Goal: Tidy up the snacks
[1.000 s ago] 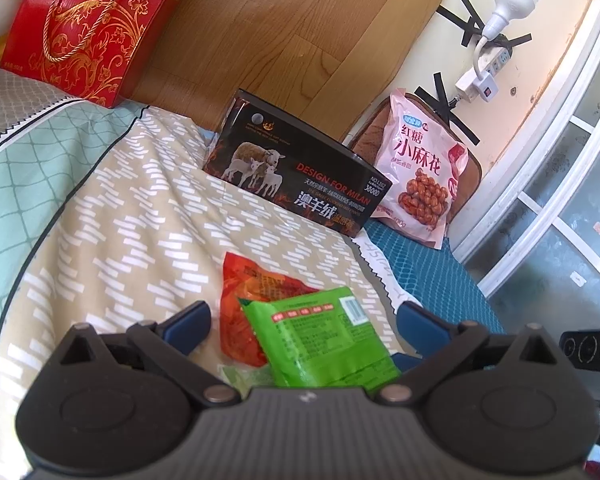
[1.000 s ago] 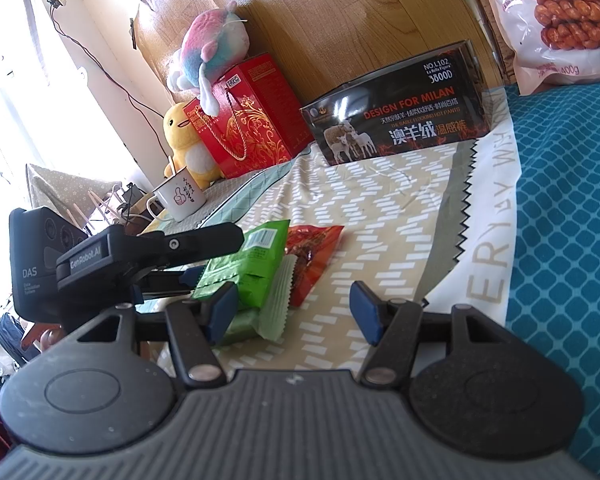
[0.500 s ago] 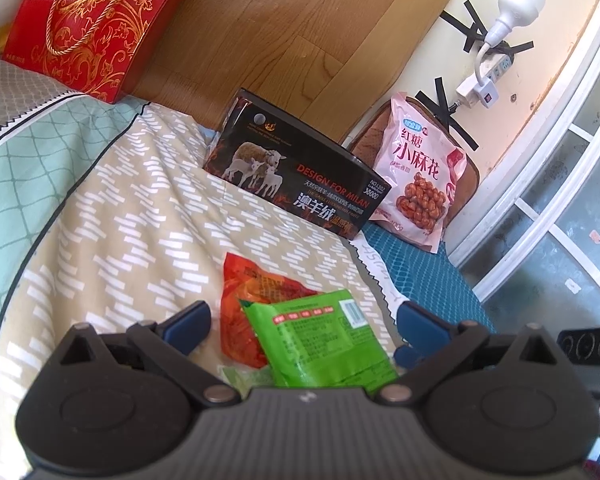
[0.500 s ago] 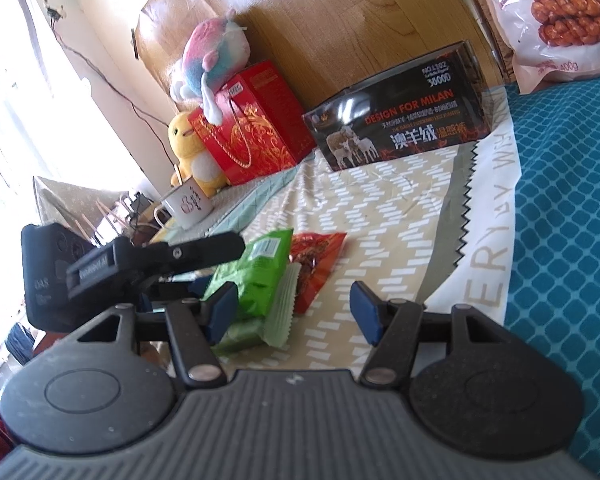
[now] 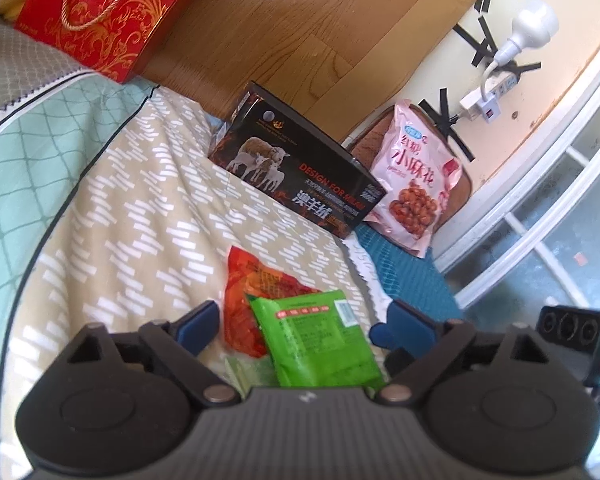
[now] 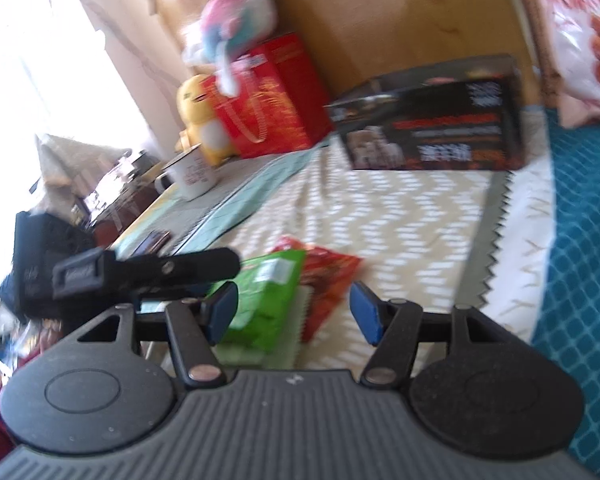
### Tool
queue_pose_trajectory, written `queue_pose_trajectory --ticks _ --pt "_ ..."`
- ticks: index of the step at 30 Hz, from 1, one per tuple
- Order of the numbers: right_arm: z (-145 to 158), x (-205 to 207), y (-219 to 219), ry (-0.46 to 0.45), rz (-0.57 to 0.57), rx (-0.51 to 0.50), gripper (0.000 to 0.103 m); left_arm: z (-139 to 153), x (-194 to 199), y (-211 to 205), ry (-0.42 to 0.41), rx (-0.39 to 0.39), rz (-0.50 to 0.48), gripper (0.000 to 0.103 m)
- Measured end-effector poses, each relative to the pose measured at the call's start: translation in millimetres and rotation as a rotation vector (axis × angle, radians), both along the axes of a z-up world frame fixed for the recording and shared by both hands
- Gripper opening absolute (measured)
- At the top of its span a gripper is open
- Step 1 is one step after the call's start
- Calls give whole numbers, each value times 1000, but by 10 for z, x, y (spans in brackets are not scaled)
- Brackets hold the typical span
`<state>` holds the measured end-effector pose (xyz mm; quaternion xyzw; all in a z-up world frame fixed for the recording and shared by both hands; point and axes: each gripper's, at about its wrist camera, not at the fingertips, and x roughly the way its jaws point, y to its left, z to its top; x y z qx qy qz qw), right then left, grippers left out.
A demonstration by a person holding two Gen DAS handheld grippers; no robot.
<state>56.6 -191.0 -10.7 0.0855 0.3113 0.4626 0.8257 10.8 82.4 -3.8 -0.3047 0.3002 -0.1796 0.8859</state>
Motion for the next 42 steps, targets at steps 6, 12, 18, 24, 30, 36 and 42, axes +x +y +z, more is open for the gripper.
queue_pose_trajectory --ticks 6,12,18,24,30,36,42 --pt "26 -138 188 -117 91 -84 70 95 -47 -14 22 -3 -53 57" --pt "85 -130 317 -244 94 -136 52 262 71 -152 -13 82 -65 51" --pt "399 238 190 -335 -55 -65 34 684 604 -211 -133 102 -79 51" --pt "608 998 191 -305 -198 -2 34 939 1447 -338 -237 142 -37 54" --pt "544 1670 346 -253 -314 -58 41 729 2107 -348 -131 161 5 72" --pt "456 1503 6 -199 -306 87 46 702 1643 -22 -179 100 -18 72" --pt "207 1051 -103 -4 -52 90 49 520 1018 139 -81 95 -86 72"
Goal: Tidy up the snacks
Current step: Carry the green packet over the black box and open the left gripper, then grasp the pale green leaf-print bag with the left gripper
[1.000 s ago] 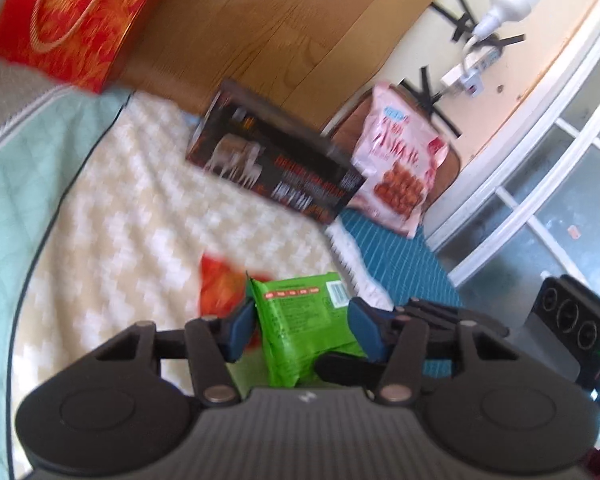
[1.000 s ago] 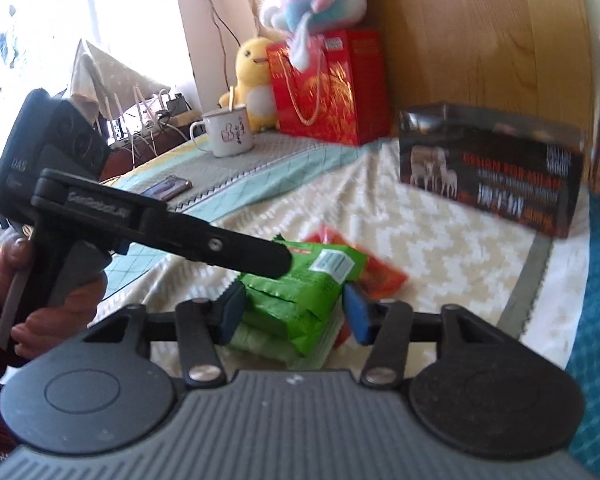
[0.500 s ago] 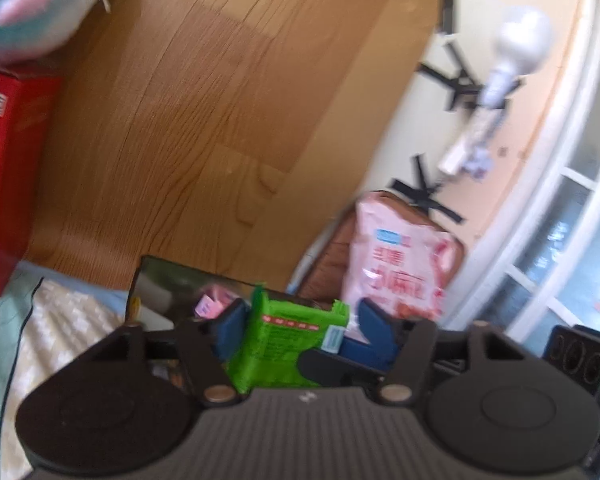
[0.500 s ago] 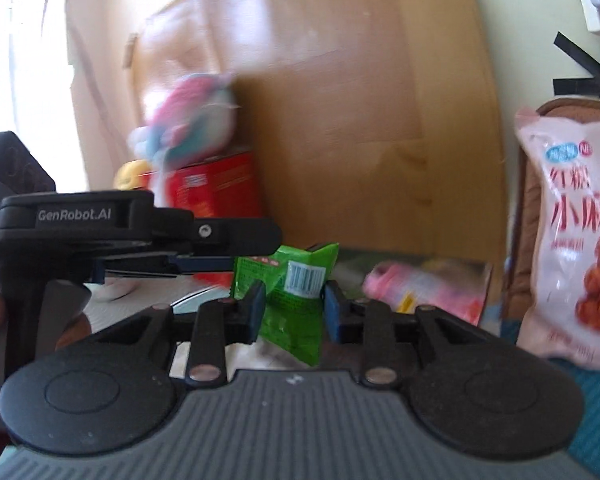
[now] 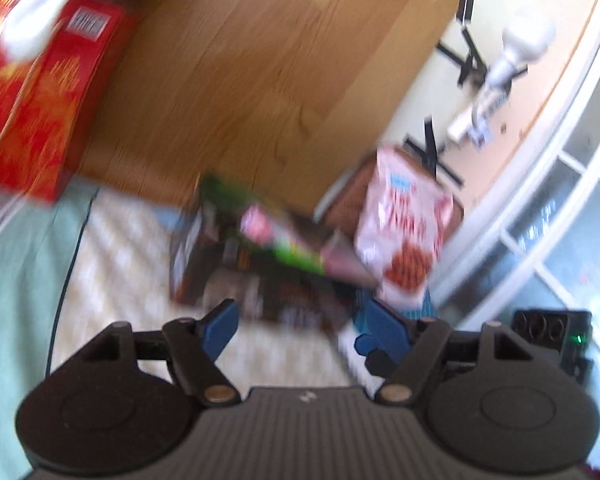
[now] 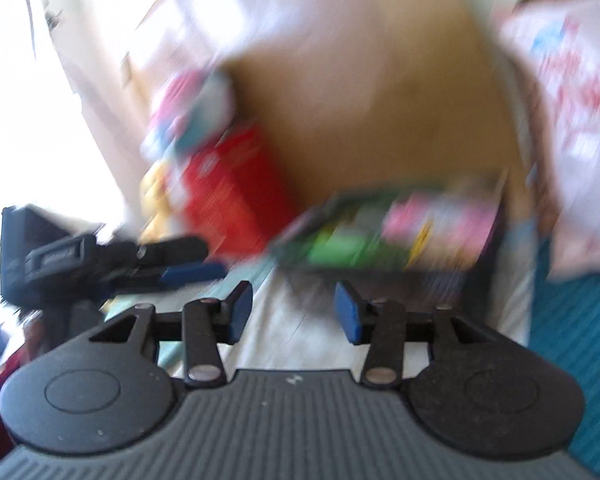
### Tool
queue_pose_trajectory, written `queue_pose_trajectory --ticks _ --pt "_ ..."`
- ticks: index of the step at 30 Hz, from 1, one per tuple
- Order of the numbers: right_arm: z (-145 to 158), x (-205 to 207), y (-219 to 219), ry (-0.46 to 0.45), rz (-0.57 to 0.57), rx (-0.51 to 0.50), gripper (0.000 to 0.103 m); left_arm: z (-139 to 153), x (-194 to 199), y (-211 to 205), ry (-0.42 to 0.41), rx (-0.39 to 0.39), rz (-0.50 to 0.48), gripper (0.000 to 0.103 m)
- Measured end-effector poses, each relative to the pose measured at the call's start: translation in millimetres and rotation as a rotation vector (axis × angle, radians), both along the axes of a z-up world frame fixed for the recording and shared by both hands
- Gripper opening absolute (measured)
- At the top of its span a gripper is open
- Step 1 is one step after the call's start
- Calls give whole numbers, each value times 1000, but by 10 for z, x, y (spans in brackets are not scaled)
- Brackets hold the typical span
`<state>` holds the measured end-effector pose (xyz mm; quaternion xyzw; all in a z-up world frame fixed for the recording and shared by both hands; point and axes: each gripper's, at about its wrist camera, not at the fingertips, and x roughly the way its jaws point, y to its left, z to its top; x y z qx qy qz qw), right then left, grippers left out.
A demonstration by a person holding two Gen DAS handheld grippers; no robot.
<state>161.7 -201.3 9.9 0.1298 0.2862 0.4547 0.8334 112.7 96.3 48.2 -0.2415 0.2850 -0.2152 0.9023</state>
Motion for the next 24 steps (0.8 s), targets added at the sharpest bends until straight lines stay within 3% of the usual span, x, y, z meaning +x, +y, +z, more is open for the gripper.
queue_pose_trajectory --ticks 5,11,24 --pt "-206 -475 99 49 58 -98 49 -256 -471 38 101 -37 11 73" --pt "-238 -868 133 38 83 -87 48 -367 -948 84 118 -93 35 77" --pt "-370 -1335 276 -6 116 -168 49 -575 -1369 -153 177 -111 -18 73"
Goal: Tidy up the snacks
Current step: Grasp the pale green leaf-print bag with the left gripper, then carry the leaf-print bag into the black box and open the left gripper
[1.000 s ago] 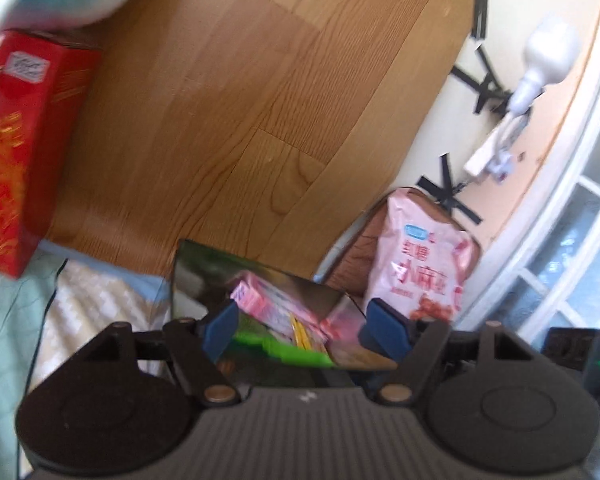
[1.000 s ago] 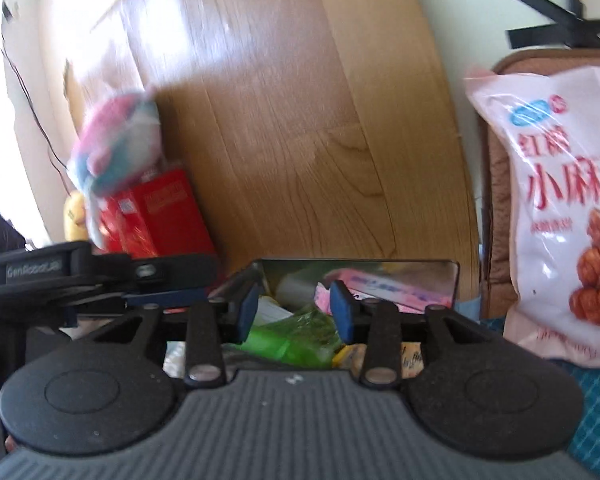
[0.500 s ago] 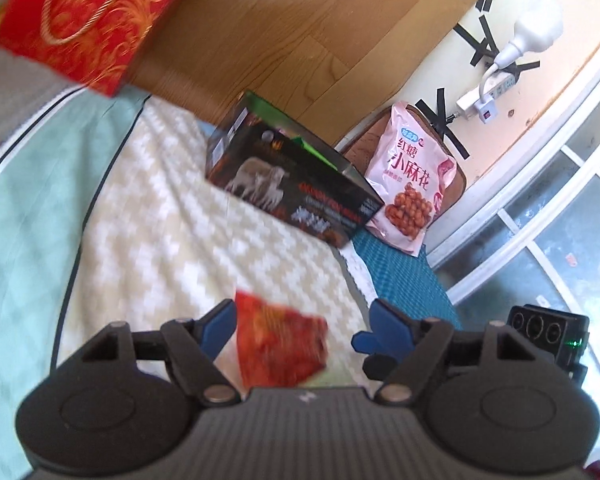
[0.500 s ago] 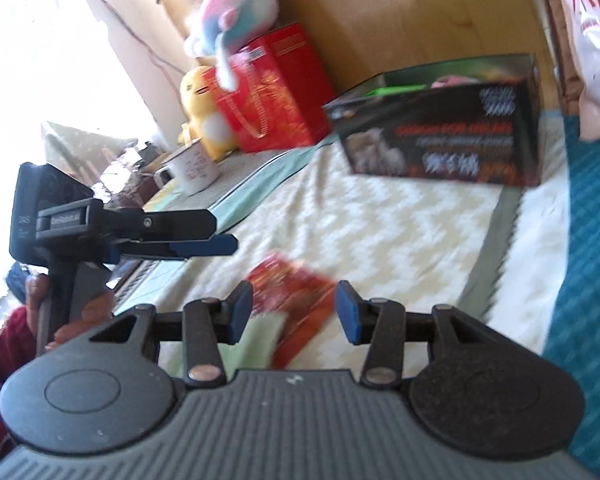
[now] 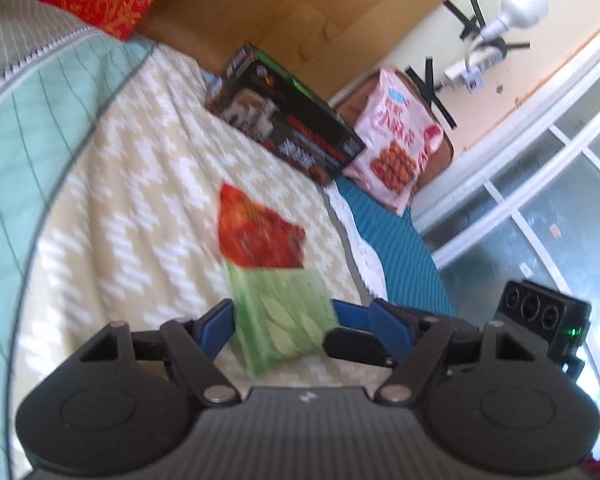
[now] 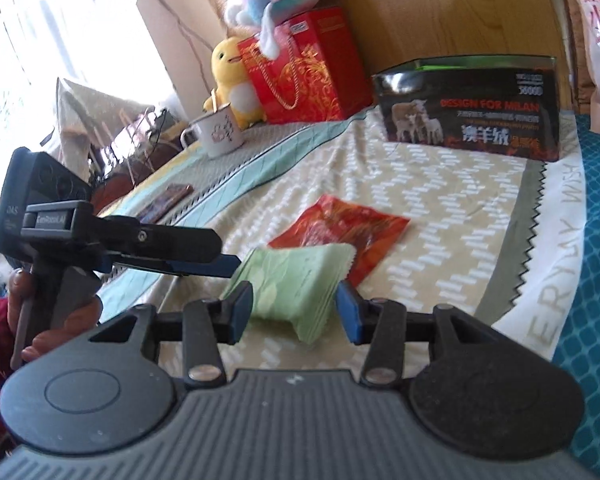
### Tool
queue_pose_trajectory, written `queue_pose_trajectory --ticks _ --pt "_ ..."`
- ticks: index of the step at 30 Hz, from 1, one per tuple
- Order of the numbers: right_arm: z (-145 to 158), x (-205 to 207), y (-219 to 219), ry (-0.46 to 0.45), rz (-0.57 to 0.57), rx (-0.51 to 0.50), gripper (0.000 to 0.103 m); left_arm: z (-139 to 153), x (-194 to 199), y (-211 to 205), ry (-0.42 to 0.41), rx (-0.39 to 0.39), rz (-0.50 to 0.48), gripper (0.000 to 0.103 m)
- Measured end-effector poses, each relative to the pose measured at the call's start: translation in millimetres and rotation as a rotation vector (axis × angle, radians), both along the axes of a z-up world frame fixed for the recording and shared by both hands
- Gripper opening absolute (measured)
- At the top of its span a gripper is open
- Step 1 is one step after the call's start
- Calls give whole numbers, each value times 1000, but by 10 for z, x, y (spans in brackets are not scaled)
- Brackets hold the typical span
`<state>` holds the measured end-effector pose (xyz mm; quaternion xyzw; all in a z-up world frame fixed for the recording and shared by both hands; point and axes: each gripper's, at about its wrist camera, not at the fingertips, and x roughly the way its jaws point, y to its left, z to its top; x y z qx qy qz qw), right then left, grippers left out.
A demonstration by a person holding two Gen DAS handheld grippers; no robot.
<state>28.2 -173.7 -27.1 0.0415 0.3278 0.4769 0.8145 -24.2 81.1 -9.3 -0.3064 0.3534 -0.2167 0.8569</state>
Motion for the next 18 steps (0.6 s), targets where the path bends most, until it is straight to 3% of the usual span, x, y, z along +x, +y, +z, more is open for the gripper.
queue_pose_trajectory --ticks 9,14,18 --pt "44 -173 28 -29 14 -10 49 67 -88 -77 -25 6 -16 68" --pt "143 -276 5 -101 22 -19 50 172 -116 -132 -71 31 -27 68" --pt "81 -254 3 -90 14 -26 50 29 -28 -152 -11 26 -27 68"
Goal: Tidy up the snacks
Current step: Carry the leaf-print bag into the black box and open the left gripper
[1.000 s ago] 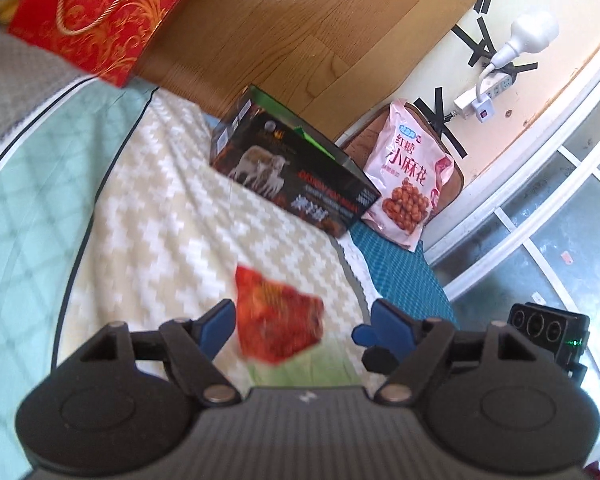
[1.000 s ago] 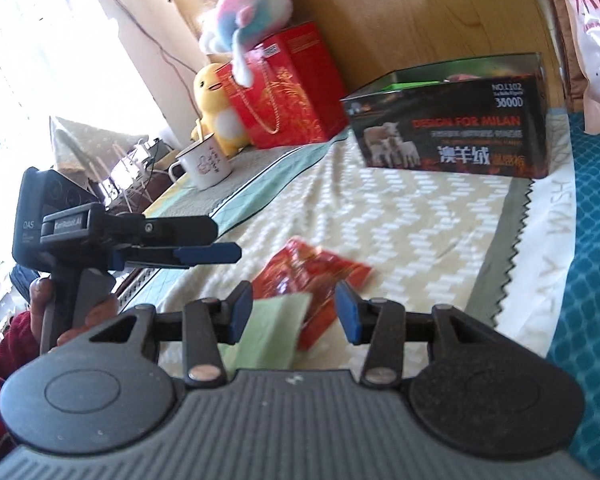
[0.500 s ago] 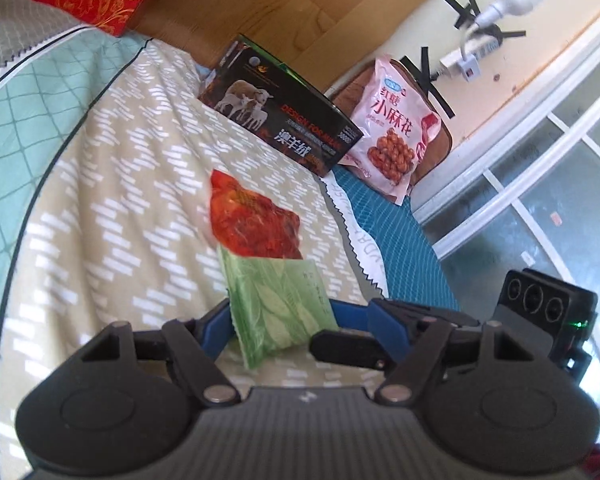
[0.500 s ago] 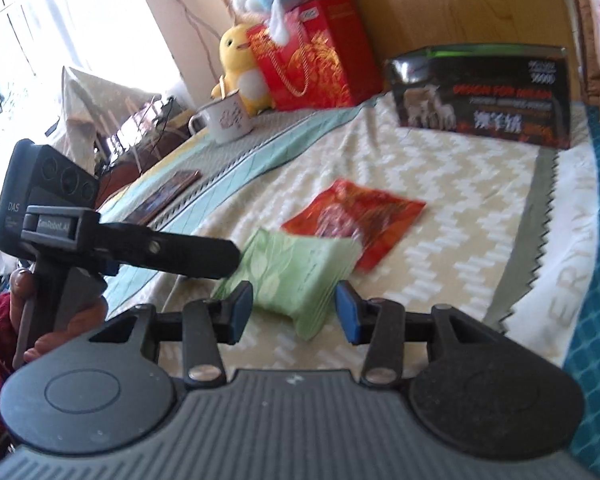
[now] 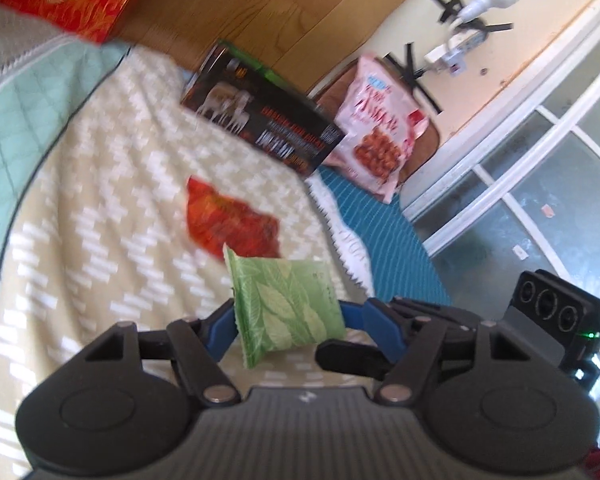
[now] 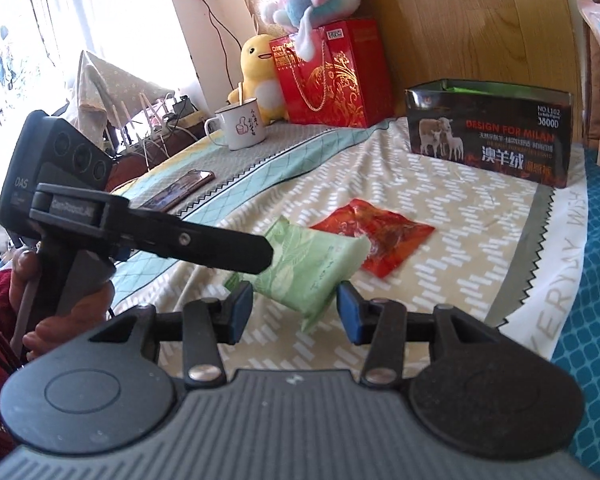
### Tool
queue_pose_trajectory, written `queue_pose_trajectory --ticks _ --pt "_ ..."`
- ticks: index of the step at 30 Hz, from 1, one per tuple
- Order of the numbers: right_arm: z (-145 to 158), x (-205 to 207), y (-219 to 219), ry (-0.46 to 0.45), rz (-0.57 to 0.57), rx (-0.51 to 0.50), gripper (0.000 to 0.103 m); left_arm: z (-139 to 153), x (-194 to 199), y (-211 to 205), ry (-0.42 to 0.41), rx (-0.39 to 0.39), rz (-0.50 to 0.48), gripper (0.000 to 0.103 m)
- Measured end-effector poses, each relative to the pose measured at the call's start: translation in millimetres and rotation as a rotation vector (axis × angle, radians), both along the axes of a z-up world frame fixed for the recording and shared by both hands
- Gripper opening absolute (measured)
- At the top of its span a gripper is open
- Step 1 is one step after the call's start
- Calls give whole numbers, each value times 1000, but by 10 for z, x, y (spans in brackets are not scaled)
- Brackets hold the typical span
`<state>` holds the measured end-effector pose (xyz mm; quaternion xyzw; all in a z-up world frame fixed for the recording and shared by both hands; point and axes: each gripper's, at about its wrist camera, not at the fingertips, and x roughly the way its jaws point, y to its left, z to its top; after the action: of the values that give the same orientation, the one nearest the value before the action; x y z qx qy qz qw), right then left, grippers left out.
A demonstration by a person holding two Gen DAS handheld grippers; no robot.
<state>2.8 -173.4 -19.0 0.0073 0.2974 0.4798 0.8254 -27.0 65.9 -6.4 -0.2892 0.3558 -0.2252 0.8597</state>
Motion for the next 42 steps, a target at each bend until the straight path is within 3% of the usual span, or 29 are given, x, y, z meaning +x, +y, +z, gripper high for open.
queue_pose_trajectory --ticks 6,10,13,17,18,22,26,33,38,42 --pt "-86 36 -32 35 -15 -5 50 -50 47 3 12 -3 1 68" --pt "-41 2 -33 -1 -7 -20 50 -47 60 23 12 -5 4 68" --pt "-36 -10 -4 -15 22 -39 61 -45 72 48 12 -4 8 68" --pt "-109 17 60 -4 42 -72 63 -44 77 37 13 -1 -6 67" --pt "-114 16 66 -4 43 -67 61 -32 76 18 12 5 -9 66" --pt "-21 -6 53 -61 24 -61 39 112 93 -8 -22 29 -19 66" --pt "96 39 -25 -99 9 -22 38 341 188 -17 -83 32 -31 66" --pt "262 386 -92 -164 -96 39 38 721 750 -174 -179 97 -55 66" --pt "469 859 -149 -218 -196 109 39 977 1366 -313 -249 133 -56 66" --pt "599 1343 -153 -229 -259 143 39 1021 1886 -372 -252 141 -35 67"
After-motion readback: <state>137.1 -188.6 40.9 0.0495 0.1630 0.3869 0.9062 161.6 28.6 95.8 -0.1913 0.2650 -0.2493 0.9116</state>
